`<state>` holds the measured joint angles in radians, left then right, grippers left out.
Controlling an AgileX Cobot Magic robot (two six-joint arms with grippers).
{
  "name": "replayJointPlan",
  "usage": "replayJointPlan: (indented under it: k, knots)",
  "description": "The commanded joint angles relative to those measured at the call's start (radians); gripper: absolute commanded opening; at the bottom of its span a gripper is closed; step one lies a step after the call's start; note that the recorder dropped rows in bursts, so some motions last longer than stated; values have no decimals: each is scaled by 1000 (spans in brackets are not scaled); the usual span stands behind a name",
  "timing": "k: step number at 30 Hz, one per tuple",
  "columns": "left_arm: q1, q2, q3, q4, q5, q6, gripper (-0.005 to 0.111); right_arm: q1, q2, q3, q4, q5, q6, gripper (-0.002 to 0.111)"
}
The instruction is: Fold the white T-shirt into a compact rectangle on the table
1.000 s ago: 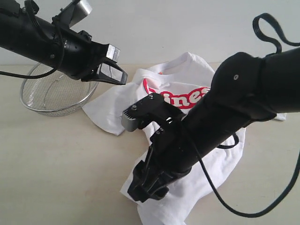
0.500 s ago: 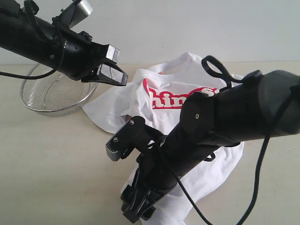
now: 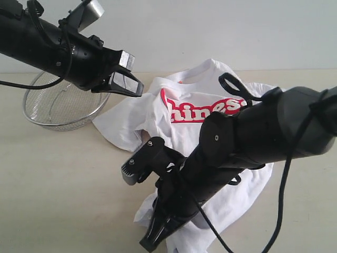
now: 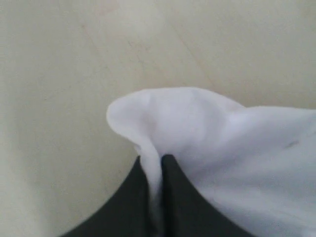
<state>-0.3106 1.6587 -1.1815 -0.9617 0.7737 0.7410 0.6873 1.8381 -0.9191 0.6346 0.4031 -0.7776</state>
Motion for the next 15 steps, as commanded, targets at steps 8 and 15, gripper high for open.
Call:
replayJointPlan:
  k: [8,15]
  knots:
    - [-3,-12,4,10,9,-4,4,1,-294,0,-75,116,265,0]
    - [-3,-12,4,10,13,14,4,1,-356,0,-448,283,650,0]
